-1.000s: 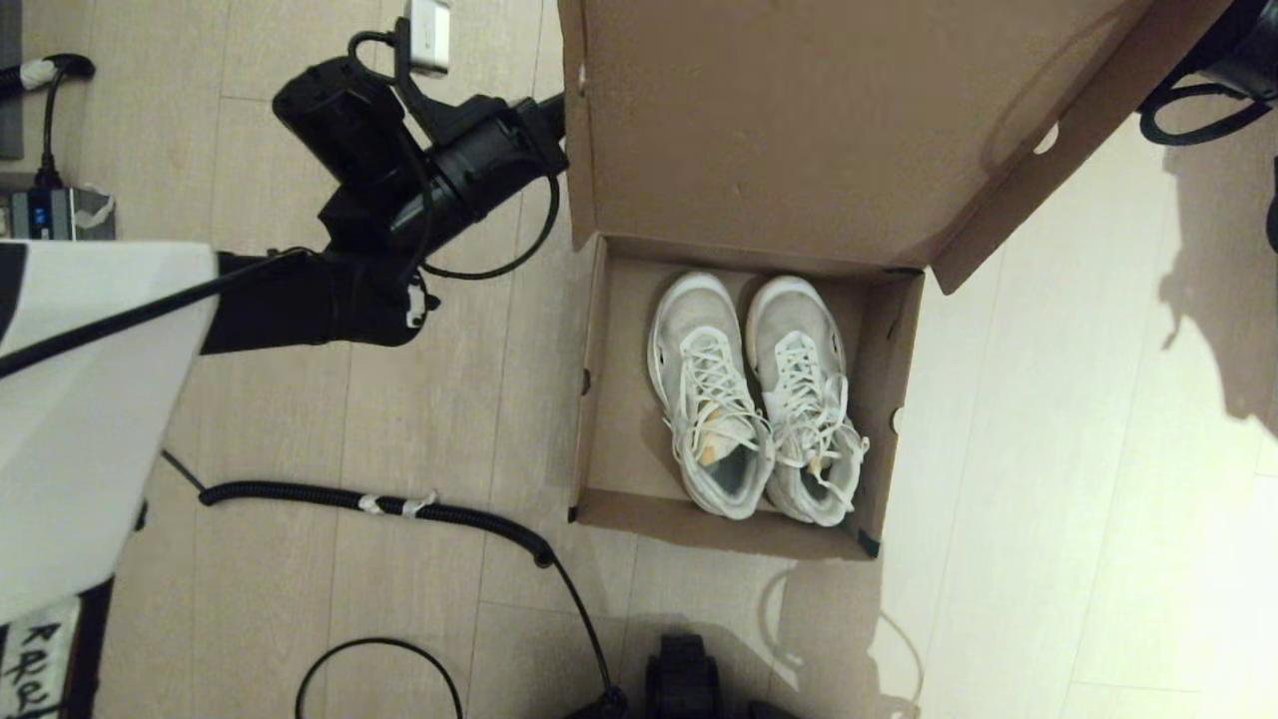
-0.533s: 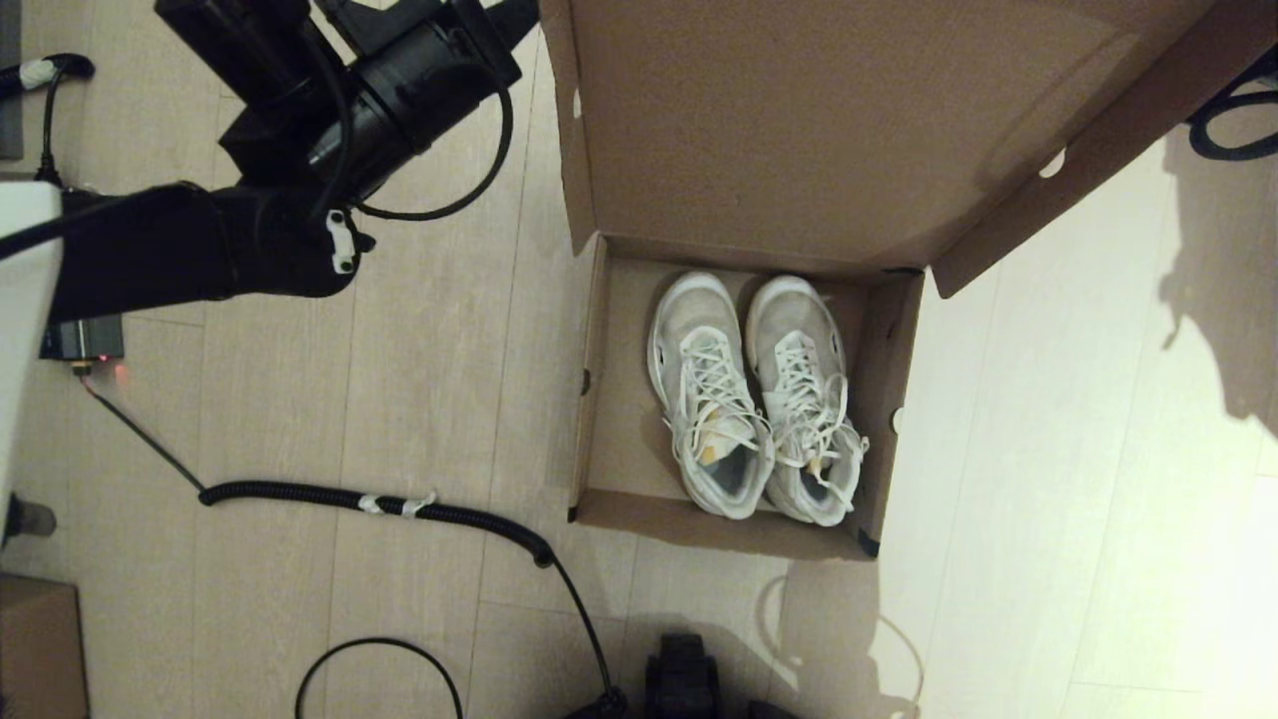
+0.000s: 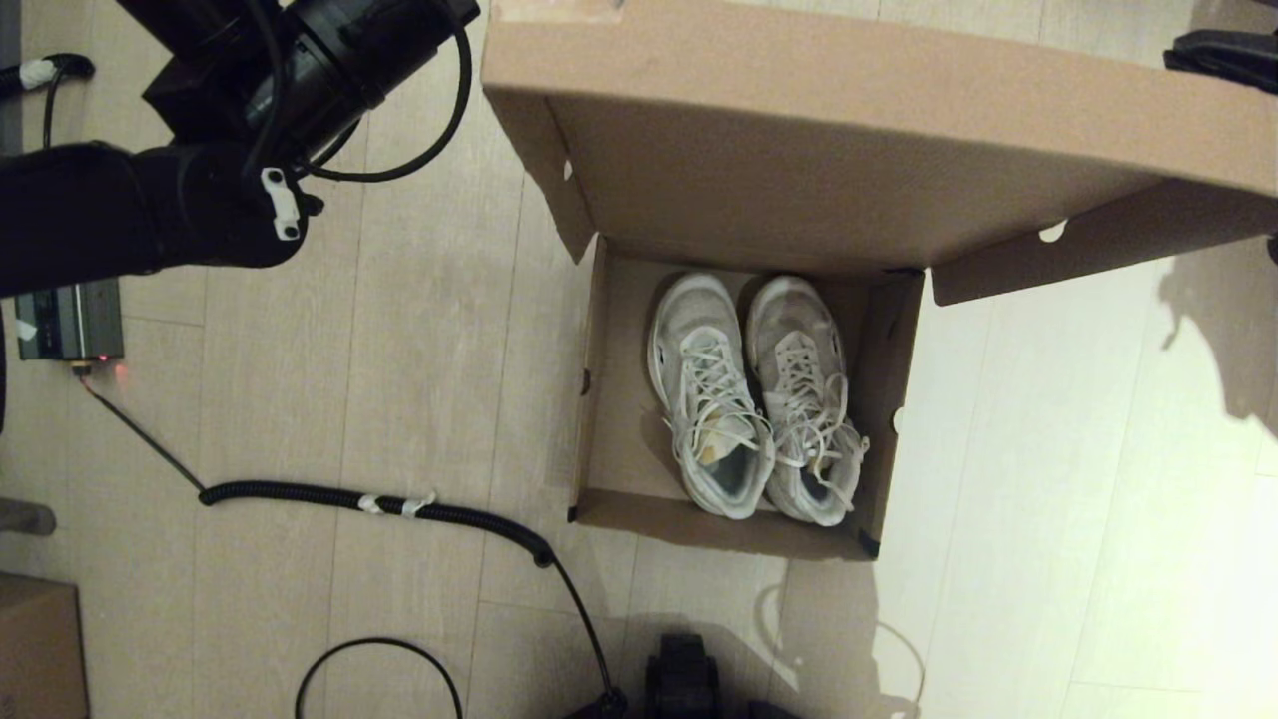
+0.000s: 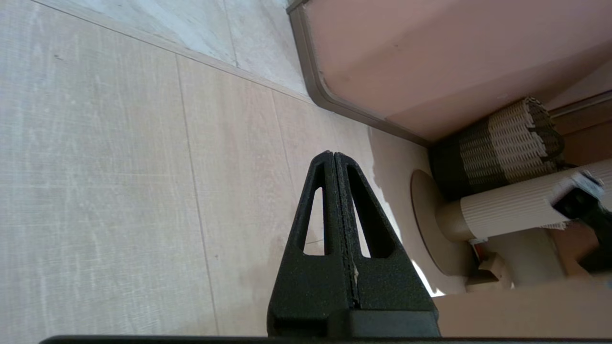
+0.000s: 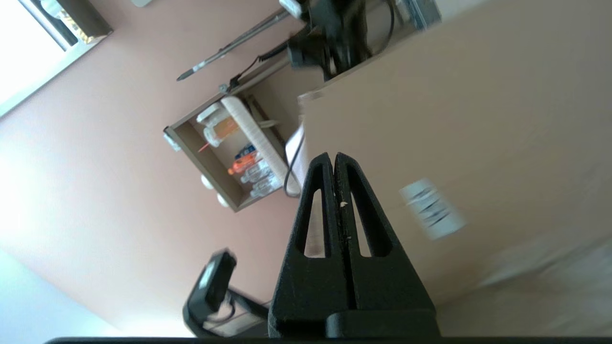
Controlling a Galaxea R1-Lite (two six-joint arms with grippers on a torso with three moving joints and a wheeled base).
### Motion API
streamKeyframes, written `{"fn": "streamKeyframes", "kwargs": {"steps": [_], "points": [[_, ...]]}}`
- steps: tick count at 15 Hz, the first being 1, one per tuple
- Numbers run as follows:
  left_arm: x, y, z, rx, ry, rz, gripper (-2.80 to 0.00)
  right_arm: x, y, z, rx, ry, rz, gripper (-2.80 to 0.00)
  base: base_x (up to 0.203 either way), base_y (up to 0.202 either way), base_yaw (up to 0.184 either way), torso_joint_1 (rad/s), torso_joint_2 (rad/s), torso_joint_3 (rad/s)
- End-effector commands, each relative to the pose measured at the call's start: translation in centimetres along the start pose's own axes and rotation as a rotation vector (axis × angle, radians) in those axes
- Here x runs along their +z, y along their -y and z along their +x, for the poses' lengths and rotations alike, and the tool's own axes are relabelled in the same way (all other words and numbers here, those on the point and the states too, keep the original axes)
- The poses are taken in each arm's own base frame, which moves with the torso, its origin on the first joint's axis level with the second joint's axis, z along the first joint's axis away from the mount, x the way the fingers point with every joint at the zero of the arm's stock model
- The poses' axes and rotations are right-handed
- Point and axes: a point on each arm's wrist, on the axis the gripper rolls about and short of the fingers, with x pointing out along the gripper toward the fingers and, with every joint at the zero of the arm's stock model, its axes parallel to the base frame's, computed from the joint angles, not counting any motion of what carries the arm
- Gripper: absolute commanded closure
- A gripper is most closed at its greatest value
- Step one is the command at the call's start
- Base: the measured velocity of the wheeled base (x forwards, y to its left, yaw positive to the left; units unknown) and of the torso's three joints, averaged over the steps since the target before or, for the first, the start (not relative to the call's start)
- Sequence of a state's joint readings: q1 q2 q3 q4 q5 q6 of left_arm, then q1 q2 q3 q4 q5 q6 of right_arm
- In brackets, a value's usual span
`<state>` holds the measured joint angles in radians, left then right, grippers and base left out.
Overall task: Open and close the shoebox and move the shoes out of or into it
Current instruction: Close the shoe box
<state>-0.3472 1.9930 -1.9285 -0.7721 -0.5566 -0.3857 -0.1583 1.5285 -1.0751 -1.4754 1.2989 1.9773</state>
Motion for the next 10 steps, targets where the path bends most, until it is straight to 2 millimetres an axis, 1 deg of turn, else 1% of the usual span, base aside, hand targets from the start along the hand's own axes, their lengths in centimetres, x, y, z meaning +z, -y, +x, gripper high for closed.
{"fn": "streamKeyframes", "kwargs": {"steps": [1,4,6,7,8,9,10], "points": [[0.6,0.5,0.0,-0.012,0.008,0.000,0.00,-3.0,-1.4,-0.6,-0.001,-0.009,0.004,0.00,0.000,0.000,0.000,0.000,0.00,0.000],[1.1,1.9,0.5,-0.038,0.007,-0.019,0.00,-8.3,-3.5,-1.7,-0.001,-0.019,-0.003,0.00,0.000,0.000,0.000,0.000,0.00,0.000],[1.9,3.0,0.5,-0.053,0.008,-0.027,0.00,-12.7,-4.9,-2.7,-0.012,-0.052,0.002,0.00,0.000,0.000,0.000,0.000,0.00,0.000],[2.2,3.5,0.6,-0.061,0.007,-0.035,0.00,-15.1,-5.2,-3.2,-0.021,-0.074,0.013,0.00,0.000,0.000,0.000,0.000,0.00,0.000],[2.5,4.3,0.7,-0.075,0.007,-0.043,0.00,-17.5,-5.1,-3.9,-0.033,-0.093,0.034,0.00,0.000,0.000,0.000,0.000,0.00,0.000],[2.6,5.0,0.7,-0.085,-0.001,-0.057,0.00,-19.5,-4.7,-4.4,-0.044,-0.104,0.055,0.00,0.000,0.000,0.000,0.000,0.00,0.000],[2.3,5.6,0.6,-0.088,-0.015,-0.072,0.00,-20.4,-4.4,-4.7,-0.051,-0.105,0.052,0.00,0.000,0.000,0.000,0.000,0.00,0.000]]}}
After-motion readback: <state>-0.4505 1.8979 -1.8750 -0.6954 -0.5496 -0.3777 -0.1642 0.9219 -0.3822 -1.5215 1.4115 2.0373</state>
